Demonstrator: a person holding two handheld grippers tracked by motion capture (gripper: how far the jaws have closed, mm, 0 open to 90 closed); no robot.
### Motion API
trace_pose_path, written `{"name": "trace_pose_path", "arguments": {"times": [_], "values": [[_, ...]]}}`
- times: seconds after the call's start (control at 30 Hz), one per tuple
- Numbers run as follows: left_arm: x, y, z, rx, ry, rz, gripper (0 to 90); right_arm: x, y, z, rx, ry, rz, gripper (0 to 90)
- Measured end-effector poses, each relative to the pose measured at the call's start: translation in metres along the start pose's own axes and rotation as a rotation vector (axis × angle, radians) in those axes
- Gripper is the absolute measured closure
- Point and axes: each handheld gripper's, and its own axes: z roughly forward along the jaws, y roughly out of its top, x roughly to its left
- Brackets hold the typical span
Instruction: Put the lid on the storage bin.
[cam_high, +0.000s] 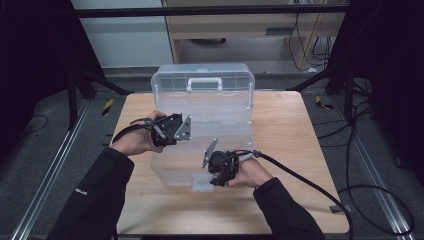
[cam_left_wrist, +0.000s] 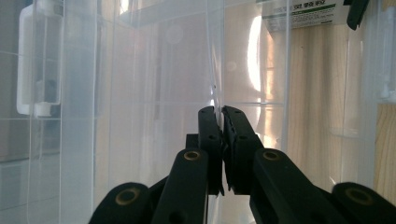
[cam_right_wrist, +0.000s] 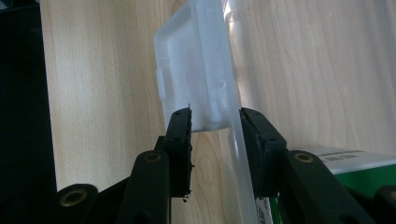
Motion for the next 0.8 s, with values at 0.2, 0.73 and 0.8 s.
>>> {"name": "trace_pose_path", "arguments": {"times": [0.2, 0.73, 0.8], "values": [[-0.002, 0.000, 0.001, -0.011, -0.002, -0.003, 85.9, 0.001, -0.001, 0.000, -0.006, -0.001, 0.008, 65.0], [-0.005, 0.000, 0.000, 0.002, -0.005, 0.001, 85.6, 0.002, -0.012, -0.022, -0.141, -0.036, 0.041, 62.5], [-0.005, 0.000, 0.000, 0.002, -0.006, 0.000, 85.6, 0.003, -0.016, -0.029, -0.187, -0.054, 0.057, 64.2]]}}
